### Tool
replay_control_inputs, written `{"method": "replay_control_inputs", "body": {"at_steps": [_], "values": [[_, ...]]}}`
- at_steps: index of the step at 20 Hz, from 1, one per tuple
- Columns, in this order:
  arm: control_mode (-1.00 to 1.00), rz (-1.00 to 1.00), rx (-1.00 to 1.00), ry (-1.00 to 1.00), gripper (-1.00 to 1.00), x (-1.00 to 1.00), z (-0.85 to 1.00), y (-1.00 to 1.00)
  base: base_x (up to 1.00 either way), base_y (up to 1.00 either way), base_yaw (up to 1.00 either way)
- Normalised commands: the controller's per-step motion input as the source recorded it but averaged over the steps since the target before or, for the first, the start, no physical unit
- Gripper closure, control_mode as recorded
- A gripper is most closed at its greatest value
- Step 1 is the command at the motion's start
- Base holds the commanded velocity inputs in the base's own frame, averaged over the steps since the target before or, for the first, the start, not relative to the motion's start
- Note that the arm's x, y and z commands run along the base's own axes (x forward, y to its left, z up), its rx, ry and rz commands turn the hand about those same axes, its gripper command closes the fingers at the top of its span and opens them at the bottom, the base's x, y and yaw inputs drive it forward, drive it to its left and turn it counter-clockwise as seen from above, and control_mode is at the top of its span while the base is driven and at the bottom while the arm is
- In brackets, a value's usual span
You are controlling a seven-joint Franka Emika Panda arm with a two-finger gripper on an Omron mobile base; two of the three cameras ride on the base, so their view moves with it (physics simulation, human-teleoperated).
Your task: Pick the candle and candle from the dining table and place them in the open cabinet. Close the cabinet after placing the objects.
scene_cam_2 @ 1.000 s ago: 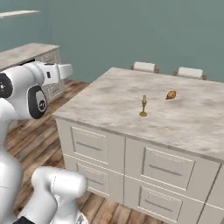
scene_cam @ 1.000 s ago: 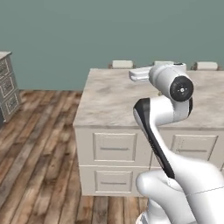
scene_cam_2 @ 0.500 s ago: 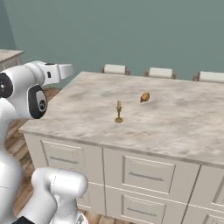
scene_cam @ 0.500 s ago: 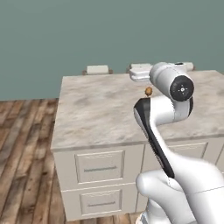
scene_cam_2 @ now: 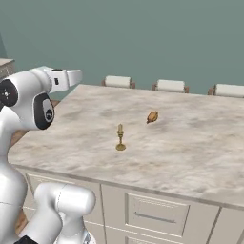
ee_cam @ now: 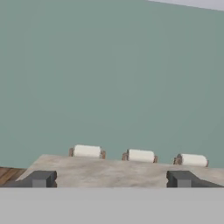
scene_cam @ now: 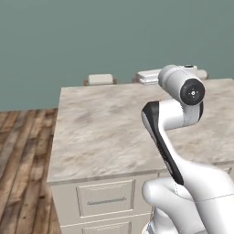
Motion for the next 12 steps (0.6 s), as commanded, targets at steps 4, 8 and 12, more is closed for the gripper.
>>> {"method": "replay_control_inputs", "body": {"at_steps": [4, 8, 12], "values": [[1.0, 0.0, 0.0, 0.0, -1.0, 0.0, 0.0, 0.0, 0.55, -0.05, 0.09], [1.0, 0.0, 0.0, 0.0, -1.0, 0.0, 0.0, 0.0, 0.5, -0.03, 0.08], [1.0, 0.0, 0.0, 0.0, -1.0, 0.0, 0.0, 0.0, 0.36, 0.0, 0.03]]}}
